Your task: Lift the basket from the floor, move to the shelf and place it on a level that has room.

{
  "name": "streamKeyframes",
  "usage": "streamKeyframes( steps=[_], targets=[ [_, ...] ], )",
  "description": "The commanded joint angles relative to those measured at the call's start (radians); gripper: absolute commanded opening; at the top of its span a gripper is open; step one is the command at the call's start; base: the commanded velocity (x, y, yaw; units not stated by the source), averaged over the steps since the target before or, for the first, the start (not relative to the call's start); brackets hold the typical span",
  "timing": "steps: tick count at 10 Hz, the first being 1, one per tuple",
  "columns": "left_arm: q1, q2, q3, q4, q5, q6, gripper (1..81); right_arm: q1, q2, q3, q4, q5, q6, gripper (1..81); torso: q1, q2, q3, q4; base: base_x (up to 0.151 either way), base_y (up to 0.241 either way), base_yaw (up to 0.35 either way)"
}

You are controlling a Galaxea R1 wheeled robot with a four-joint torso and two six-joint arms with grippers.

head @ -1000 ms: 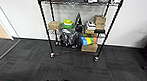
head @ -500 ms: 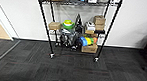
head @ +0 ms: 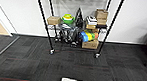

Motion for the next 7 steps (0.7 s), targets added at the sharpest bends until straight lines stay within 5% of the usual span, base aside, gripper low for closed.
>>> streamKeyframes(
  steps=[1, 7],
  targets=[
    [-0.092, -0.006, -0.002, -0.015, 0.059, 0.005, 81.1, 0.079, -0.005, 0.035, 0.066, 0.018, 0.001, 81.1, 0.0, 0.0, 0.001, 0.0, 0.0, 0.0, 0.0],
    [-0.137, -0.004, 0.007, -0.045, 0.011, 0.0, 81.1, 0.108, -0.082, 0.188, 0.128, 0.095, 0.003, 81.1, 0.0, -0.001, -0.008, 0.0, 0.0, 0.0, 0.0]
  ],
)
